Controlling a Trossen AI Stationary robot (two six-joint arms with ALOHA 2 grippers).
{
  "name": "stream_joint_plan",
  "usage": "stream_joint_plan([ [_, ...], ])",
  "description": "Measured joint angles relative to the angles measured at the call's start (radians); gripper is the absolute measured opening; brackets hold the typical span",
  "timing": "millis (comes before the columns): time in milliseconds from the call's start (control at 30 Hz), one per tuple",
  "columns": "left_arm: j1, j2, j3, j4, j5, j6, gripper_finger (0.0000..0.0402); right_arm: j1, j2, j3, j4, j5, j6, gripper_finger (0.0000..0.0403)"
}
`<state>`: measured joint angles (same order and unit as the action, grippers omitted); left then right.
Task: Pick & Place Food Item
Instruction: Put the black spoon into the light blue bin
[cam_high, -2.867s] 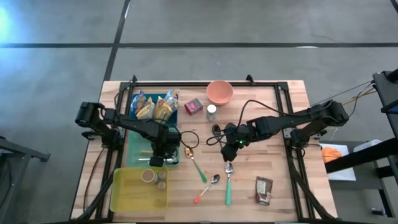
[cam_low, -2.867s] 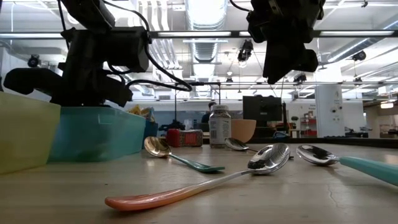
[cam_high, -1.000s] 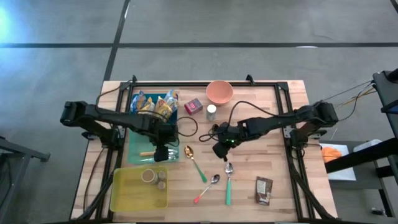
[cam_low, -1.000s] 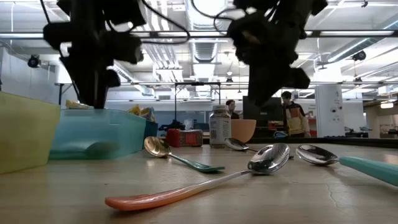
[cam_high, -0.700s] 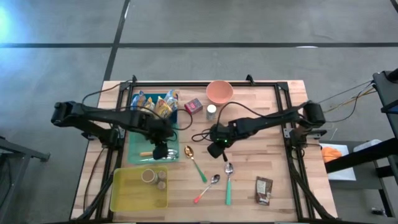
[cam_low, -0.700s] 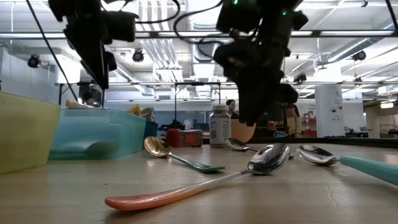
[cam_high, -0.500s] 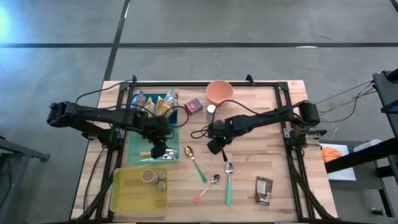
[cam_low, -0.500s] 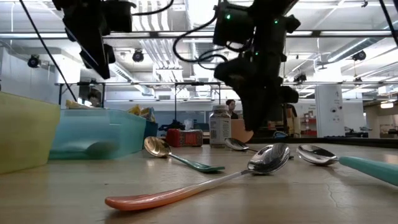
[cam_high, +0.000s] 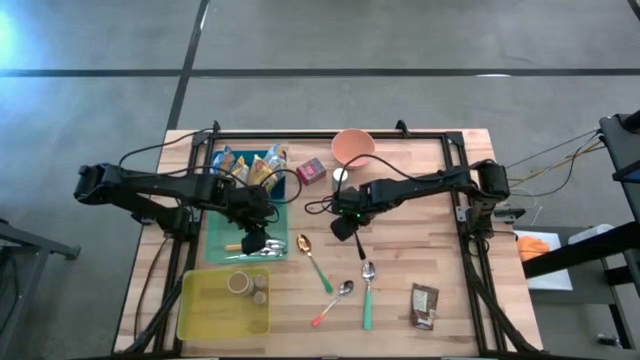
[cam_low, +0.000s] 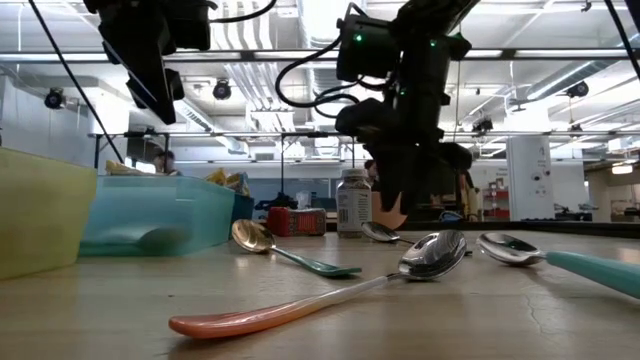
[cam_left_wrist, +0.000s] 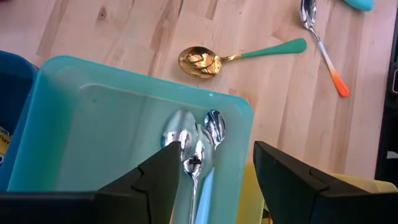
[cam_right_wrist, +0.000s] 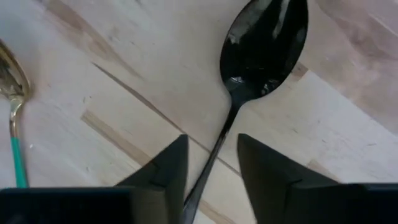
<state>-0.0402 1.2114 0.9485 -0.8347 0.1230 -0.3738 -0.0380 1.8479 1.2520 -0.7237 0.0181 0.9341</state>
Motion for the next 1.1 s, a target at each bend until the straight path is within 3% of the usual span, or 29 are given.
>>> stream_joint_plan([
  [200, 0.0, 0.0, 0.0, 0.0, 0.0, 0.002, 0.0208, 0.0, 0.016, -0.002, -0.002, 0.008, 0.039, 0.0234],
  [333, 0.0, 0.0, 0.0, 0.0, 0.0, 0.012, 0.0208, 0.0, 0.018, -0.002, -0.003, 0.044, 0.082, 0.026],
  [533, 0.0, 0.0, 0.0, 0.0, 0.0, 0.026, 0.0208, 0.0, 0.019, -0.002, -0.004, 0.113, 0.122, 0.0239],
  [833, -0.001, 0.0, 0.0, 0.0, -0.002, 0.029, 0.0208, 0.0, 0.019, -0.009, 0.001, 0.114, 0.139, 0.0189],
  [1100, -0.001, 0.0, 0.0, 0.0, -0.004, 0.029, 0.0208, 0.001, 0.019, -0.037, 0.029, 0.114, 0.141, 0.0183],
])
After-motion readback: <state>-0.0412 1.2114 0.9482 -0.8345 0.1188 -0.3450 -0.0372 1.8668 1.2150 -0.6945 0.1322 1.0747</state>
